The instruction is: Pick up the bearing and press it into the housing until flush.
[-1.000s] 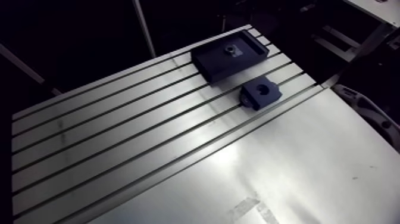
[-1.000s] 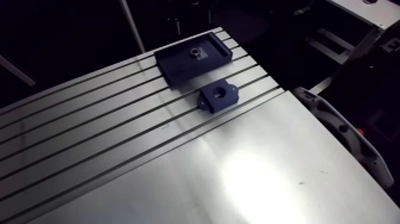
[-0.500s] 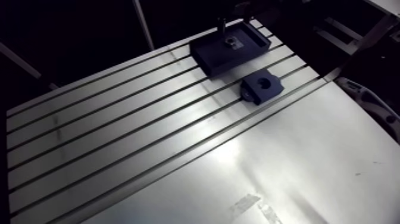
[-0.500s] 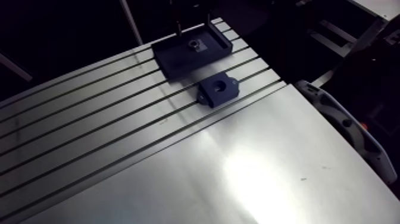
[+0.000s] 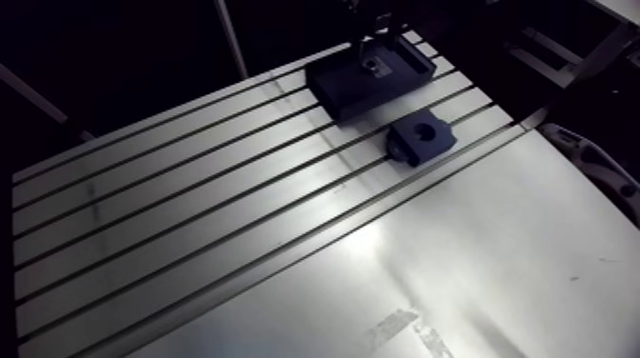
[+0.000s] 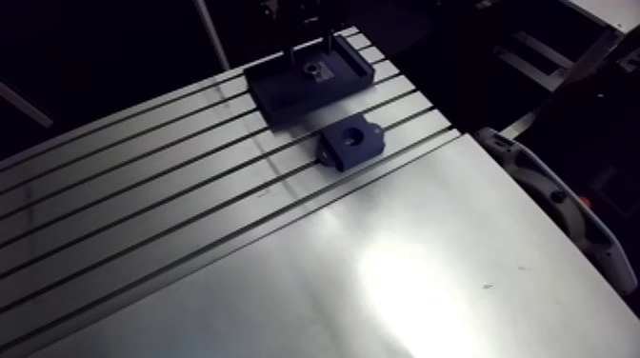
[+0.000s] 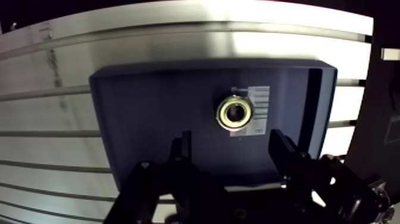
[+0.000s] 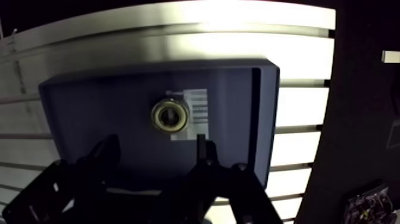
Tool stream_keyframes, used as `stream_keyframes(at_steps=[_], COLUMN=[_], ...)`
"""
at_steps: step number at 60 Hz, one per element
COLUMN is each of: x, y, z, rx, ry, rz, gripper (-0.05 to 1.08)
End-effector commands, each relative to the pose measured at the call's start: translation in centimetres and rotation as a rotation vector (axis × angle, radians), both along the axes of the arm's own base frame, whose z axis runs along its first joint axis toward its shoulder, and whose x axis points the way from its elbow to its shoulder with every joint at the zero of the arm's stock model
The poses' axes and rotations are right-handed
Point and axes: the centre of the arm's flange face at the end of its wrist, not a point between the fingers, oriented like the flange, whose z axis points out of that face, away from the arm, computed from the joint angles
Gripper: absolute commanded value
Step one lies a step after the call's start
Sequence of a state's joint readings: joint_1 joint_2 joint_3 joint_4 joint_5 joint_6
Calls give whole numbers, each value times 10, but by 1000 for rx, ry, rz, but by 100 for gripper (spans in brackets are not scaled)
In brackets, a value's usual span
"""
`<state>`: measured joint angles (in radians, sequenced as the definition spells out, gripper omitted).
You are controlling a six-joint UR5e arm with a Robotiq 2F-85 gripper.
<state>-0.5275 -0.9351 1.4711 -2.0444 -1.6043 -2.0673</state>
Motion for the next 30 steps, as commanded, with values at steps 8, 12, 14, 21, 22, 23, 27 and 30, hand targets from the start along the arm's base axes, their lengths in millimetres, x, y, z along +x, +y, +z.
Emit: stream_keyframes(at_steps=[8, 12, 14, 21, 22, 23, 27, 30], x=[-3, -3, -4, -5, -5, -5, -5, -5], y=[0, 0, 0, 1, 1, 1, 1, 2], z=[1, 1, 1, -1, -2, -2, -5, -6], rx=[16, 17, 18, 18, 17, 17, 15, 14], ry=[27, 28, 31, 28, 27, 27, 23, 21], rz=[-11, -13, -13, -11, -11, -11, -11, -12], gripper=[29, 29, 29, 29, 29, 29, 29, 29])
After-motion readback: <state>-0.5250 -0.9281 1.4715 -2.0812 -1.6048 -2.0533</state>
